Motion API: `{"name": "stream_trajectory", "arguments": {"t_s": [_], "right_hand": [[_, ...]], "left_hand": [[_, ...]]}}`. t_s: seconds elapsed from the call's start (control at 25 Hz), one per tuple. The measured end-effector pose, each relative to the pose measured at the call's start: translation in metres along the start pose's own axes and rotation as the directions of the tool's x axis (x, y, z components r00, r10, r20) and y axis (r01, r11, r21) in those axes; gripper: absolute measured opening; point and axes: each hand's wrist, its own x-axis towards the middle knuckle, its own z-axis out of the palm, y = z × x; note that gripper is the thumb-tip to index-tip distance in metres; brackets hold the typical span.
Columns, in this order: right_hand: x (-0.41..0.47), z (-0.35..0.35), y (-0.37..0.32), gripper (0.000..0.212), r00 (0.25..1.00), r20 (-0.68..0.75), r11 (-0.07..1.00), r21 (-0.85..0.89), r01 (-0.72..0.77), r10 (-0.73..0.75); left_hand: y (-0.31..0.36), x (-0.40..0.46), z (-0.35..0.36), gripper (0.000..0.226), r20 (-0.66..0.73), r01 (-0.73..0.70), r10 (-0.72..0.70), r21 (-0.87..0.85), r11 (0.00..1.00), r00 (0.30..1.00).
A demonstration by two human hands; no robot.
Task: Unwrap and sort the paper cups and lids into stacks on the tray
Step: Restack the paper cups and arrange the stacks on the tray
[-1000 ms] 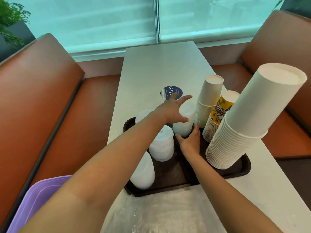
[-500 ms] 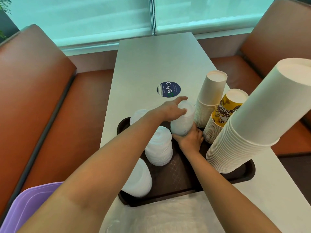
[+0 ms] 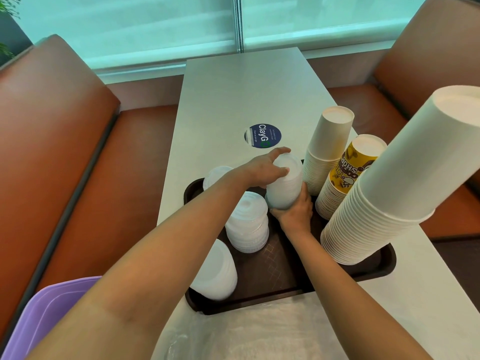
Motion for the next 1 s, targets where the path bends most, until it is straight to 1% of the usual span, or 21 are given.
{"name": "stream_trajectory", "arguments": {"t_s": [0.16, 0.28, 0.32, 0.44, 0.52, 0.56, 0.68, 0.76, 1.0], "right_hand": [[0.0008, -0.0059, 0.0016, 0.118, 0.997, 0.077, 0.995, -0.096, 0.006, 0.001], [0.0000, -0.0051, -0.0007, 0.122, 0.995, 0.094, 0.986, -0.165, -0.004, 0.019], [0.0005, -0.0037, -0.0019, 0.119, 0.996, 0.080, 0.985, -0.174, -0.012, 0.027], [0.0024, -0.0002, -0.0033, 0.101, 0.999, 0.041, 0.984, -0.177, -0.025, 0.033], [0.0020, 0.0002, -0.0016, 0.098, 1.000, 0.027, 0.984, -0.178, -0.012, 0.017], [0.0007, -0.0003, -0.0008, 0.101, 1.000, 0.016, 0.984, -0.177, -0.003, 0.006], [-0.0028, 0.0002, -0.0019, 0.118, 1.000, 0.014, 0.980, -0.200, -0.009, 0.012], [-0.0024, 0.0010, -0.0044, 0.121, 0.999, 0.005, 0.975, -0.218, -0.031, 0.033], [-0.0044, -0.0025, -0.0026, 0.101, 1.000, -0.003, 0.982, -0.189, -0.013, 0.012]], "left_hand": [[0.0075, 0.0056, -0.0033, 0.054, 0.013, 0.032, -0.033, 0.111, 0.993, 0.999], [0.0082, 0.0083, -0.0038, 0.055, 0.025, 0.048, -0.052, 0.120, 0.992, 0.998], [0.0074, 0.0079, -0.0041, 0.055, 0.022, 0.053, -0.056, 0.111, 0.992, 0.998], [0.0041, 0.0069, -0.0063, 0.055, 0.016, 0.059, -0.061, 0.092, 0.994, 0.998], [0.0028, 0.0068, -0.0082, 0.055, 0.023, 0.059, -0.061, 0.089, 0.994, 0.998], [0.0028, 0.0064, -0.0085, 0.054, 0.027, 0.058, -0.060, 0.091, 0.994, 0.998], [0.0031, 0.0052, -0.0066, 0.055, 0.029, 0.056, -0.060, 0.111, 0.992, 0.998], [0.0020, 0.0049, -0.0046, 0.055, 0.019, 0.058, -0.061, 0.116, 0.992, 0.998], [0.0023, 0.0034, -0.0069, 0.054, 0.032, 0.074, -0.076, 0.064, 0.995, 0.997]]}}
